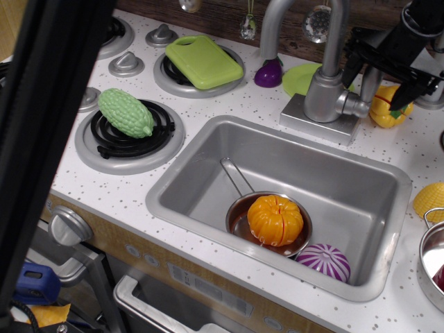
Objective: Turn lever vertical to front
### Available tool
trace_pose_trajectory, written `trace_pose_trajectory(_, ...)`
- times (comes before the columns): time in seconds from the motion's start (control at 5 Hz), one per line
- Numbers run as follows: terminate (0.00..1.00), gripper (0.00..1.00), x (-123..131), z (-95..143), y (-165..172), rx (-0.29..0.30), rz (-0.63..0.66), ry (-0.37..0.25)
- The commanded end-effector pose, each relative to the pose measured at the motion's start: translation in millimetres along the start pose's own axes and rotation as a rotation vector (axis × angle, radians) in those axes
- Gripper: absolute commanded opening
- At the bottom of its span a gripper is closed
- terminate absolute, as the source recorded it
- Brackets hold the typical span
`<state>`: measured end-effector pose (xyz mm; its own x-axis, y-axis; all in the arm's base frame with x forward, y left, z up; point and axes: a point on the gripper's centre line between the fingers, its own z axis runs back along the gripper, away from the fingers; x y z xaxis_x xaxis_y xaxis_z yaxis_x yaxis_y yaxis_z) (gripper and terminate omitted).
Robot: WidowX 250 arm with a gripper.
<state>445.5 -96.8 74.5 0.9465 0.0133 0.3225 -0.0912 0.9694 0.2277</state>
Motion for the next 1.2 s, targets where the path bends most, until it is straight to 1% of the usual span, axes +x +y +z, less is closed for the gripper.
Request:
trace_pose_trajectory(0.0, 0.0, 1.0, 22.3, 20.1, 7.8, -0.029, 0.023, -0.091)
trace_pose_trajectory(0.2, 0.0, 0.0, 26.3, 16.1, 12.2, -0.046, 0.018, -0.099)
trace_pose_trajectory(0.4, 0.0, 0.0, 24.3, 15.6, 10.3, -0.085, 0.042, -0.085)
trace_pose_trajectory(0.6, 0.0, 0.0, 10.3, 19.9, 0.7, -0.169, 0.142, -0.038)
trace_pose_trajectory(0.8, 0.0, 0.0, -4.2, 24.3, -8.0, -0.195, 0.244, 0.012)
trace_pose_trajectory(1.0, 0.0, 0.0, -13.0, 27.8, -16.2, -0.187, 0.276, 0.019)
